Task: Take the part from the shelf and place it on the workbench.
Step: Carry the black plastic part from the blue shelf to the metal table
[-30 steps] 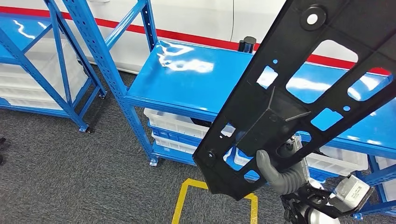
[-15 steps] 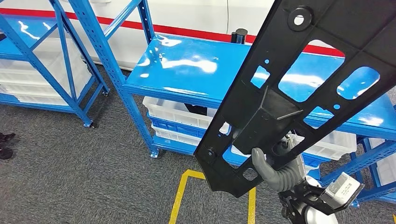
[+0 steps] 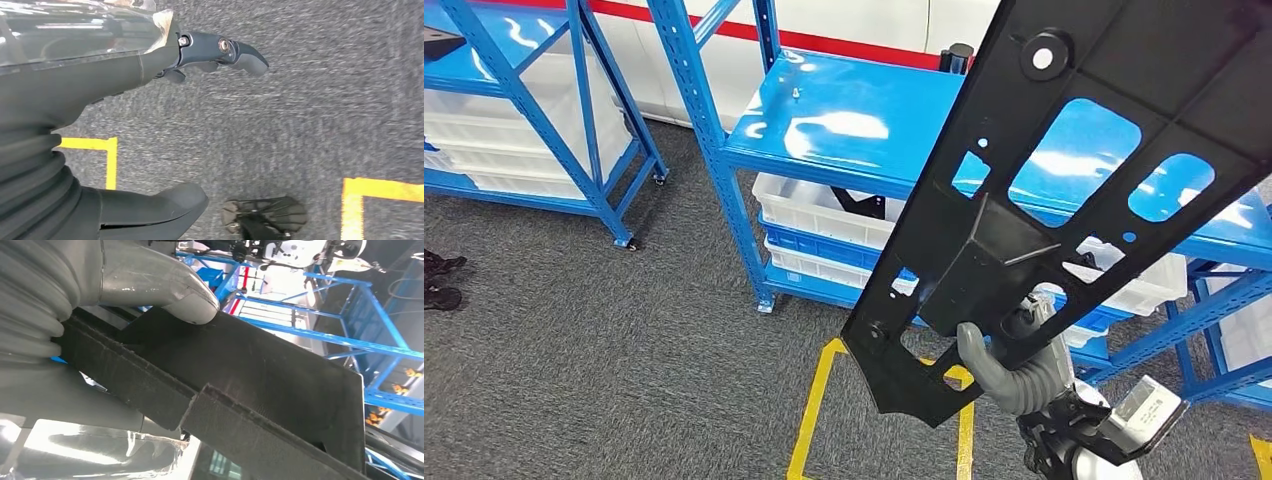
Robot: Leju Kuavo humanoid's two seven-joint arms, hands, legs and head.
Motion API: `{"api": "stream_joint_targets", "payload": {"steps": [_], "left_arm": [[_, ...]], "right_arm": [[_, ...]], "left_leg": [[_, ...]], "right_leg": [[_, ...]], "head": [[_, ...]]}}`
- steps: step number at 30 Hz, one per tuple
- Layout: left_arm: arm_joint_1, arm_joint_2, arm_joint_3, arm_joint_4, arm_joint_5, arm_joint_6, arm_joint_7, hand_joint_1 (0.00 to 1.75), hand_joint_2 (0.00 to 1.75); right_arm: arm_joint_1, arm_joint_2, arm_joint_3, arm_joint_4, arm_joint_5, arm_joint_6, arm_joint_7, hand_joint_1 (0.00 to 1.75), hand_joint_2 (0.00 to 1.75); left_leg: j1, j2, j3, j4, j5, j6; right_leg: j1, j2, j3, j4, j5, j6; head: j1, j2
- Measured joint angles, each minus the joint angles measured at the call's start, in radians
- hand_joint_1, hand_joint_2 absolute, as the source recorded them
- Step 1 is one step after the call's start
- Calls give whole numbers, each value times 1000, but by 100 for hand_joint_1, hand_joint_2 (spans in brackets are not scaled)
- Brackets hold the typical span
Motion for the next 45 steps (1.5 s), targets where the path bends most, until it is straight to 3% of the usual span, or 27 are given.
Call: {"api": "stream_joint_targets", "payload": {"steps": [1,2,4,5,7,8,10,12,13,14,15,16,17,19,20,23,25,27,28,30,31,32,33,35,37,43,45], "left_arm": [[0,-1,0,0,0,0,0,0,175],[0,-1,1,0,0,0,0,0,175],[0,-1,1,0,-1,0,0,0,175],[0,-1,1,0,-1,0,0,0,175],[1,0,2,1,-1,0,0,0,175],[2,0,2,2,-1,0,1,0,175],[4,0,2,3,-2,0,1,0,175],[4,-1,2,3,-2,0,2,0,175],[4,-1,2,3,-2,0,2,0,175],[4,-1,2,3,-2,0,2,0,175],[3,-1,1,3,-2,0,2,0,175],[3,-1,1,3,-2,0,2,0,175],[2,-1,2,3,-2,0,2,0,175],[0,0,2,3,-2,0,1,0,175],[-1,0,2,3,-1,0,1,0,175],[-2,-1,2,4,-2,2,-1,0,175],[-2,0,2,4,-2,4,-6,0,175],[-3,1,2,4,-3,7,-8,0,175],[-2,2,2,4,-3,8,-8,0,175],[-2,2,2,4,-4,8,-8,0,175],[-2,2,2,4,-5,8,-8,0,175],[-2,2,2,4,-5,8,-8,0,175],[-3,1,2,4,-5,8,-8,0,175],[-4,1,2,4,-5,8,-8,0,175],[-4,1,2,4,-5,8,-8,0,175],[-4,1,2,4,-6,8,-8,0,175],[0,2,2,5,-7,8,-8,0,175]], "right_arm": [[1,0,0,1,5,0,0,175,175],[2,0,0,2,11,0,0,175,175],[3,0,0,3,24,-1,-1,175,175],[4,0,0,3,30,-2,-2,175,175],[8,0,0,4,37,-3,-2,175,175],[9,0,0,5,38,-3,-3,175,175],[12,1,0,6,39,-4,-3,175,175],[13,2,0,6,40,-4,-3,175,175],[14,2,0,6,40,-4,-3,175,175],[14,2,0,6,40,-4,-3,175,175],[15,2,1,6,41,-4,-3,175,175],[15,3,1,6,43,-4,-3,175,175],[15,3,1,6,48,-4,-2,175,175],[15,3,1,7,61,-3,-2,175,175],[15,3,1,7,67,-3,-2,175,175],[15,1,2,11,88,1,-4,175,175],[18,-1,2,17,110,0,-8,175,175],[19,-4,4,23,138,-2,-10,175,175],[20,-6,5,26,150,-3,-11,175,175],[21,-7,8,32,166,-4,-11,175,175],[21,-8,9,35,170,-5,-11,175,175],[21,-8,10,36,172,-5,-11,175,175],[20,-8,12,37,173,-5,-11,175,175],[18,-8,14,37,175,-6,-11,175,175],[18,-8,15,38,175,-6,-12,175,175],[18,-8,15,38,175,-7,-11,175,175],[16,-8,16,39,176,-7,-11,175,175]], "left_leg": [[-1,0,-14,3,10,-2],[-2,-1,-26,7,19,-5],[-4,-1,-39,13,36,-14],[-4,-2,-42,13,45,-19],[-1,-4,-47,14,55,-30],[1,-5,-53,24,39,-36],[7,-8,-73,91,-48,-47],[12,-8,-98,218,-143,-57],[15,-8,-104,273,-157,-61],[18,-8,-98,303,-146,-65],[22,-8,-75,298,-118,-67],[26,-8,-35,257,-88,-69],[29,-9,14,194,-77,-71],[27,-13,90,77,-91,-68],[23,-14,102,49,-105,-65],[18,-12,84,30,-93,-37],[18,-9,59,22,-71,-13],[15,-11,29,22,-48,-3],[13,-13,13,23,-36,-2],[11,-22,-15,24,-12,-4],[11,-30,-28,25,-1,-6],[11,-38,-38,25,9,-10],[9,-46,-47,26,19,-14],[6,-63,-58,26,38,-24],[5,-74,-63,25,51,-31],[6,-80,-64,22,56,-34],[7,-71,-74,36,40,-43]], "right_leg": [[1,0,45,-51,26,6],[2,0,101,-128,33,4],[9,1,195,-276,11,-10],[13,2,215,-312,-4,-17],[11,2,209,-321,1,-27],[7,1,200,-319,9,-35],[-1,-3,179,-319,31,-53],[2,-5,155,-316,53,-59],[3,-6,142,-312,63,-58],[3,-6,126,-305,72,-55],[2,-6,110,-296,78,-51],[1,-6,94,-285,83,-48],[1,-6,79,-273,86,-44],[3,-7,58,-255,94,-32],[4,-7,50,-251,100,-23],[3,-6,28,-243,110,0],[4,-3,-3,-189,55,-6],[4,-1,-39,-73,-26,-18],[4,0,-49,-15,-45,-17],[4,1,-35,27,-23,0],[4,6,-2,-5,4,8],[4,19,46,-66,23,10],[4,38,102,-145,28,5],[7,68,176,-268,6,-11],[10,68,187,-301,-8,-18],[12,64,186,-299,-7,-20],[3,45,182,-301,4,-33]], "head": [[0,0],[0,0],[-1,0],[-2,0],[-2,0],[-3,0],[-5,0],[-7,0],[-7,0],[-7,0],[-7,0],[-8,0],[-8,0],[-7,0],[-7,0],[-6,0],[-2,0],[2,0],[3,0],[3,0],[3,0],[3,0],[3,0],[2,0],[1,0],[1,0],[-2,0]]}}
